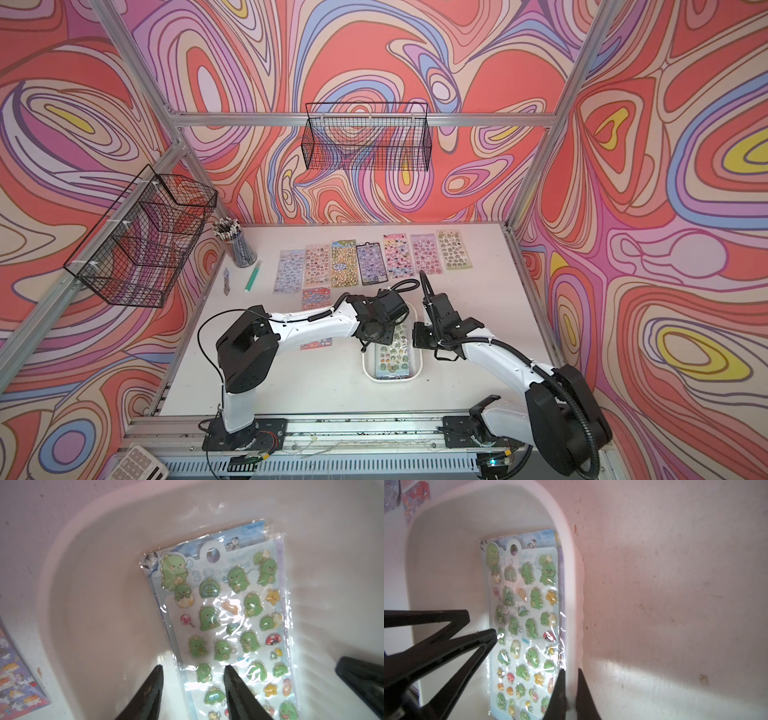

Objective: Take the stickers out of the storage box
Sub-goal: Pick up the sticker from the storage box.

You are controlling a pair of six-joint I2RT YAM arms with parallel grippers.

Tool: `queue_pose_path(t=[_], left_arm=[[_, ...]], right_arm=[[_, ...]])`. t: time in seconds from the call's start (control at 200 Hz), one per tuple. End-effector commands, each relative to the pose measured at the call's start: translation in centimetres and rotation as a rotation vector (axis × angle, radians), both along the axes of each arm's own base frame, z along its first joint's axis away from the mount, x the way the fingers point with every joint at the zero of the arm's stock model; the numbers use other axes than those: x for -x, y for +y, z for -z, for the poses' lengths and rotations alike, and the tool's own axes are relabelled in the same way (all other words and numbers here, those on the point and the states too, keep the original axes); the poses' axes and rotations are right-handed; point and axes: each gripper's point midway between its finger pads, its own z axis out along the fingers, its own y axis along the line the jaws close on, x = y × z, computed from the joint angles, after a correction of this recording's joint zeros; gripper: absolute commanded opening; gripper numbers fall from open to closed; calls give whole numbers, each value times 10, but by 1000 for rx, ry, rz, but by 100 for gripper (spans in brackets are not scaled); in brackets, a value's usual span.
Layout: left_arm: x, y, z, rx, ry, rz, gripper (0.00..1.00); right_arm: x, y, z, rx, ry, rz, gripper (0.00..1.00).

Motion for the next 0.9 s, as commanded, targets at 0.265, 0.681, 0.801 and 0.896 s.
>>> queue_pose_path(t=[0.265, 0.681, 0.801, 0.896], left_arm=[[8, 25, 59, -54, 129, -104, 51], [15, 44, 87, -90, 181, -140, 47], [15, 49, 87, -113, 176, -139, 49], [13, 57, 85, -157, 156, -135, 51]], right_arm=[[-2, 2, -5, -20, -22, -4, 0], [-3, 3, -7, -21, -28, -6, 0], [-3, 3, -7, -20, -25, -6, 0], [-4, 3, -8, -21, -28, -6, 0]])
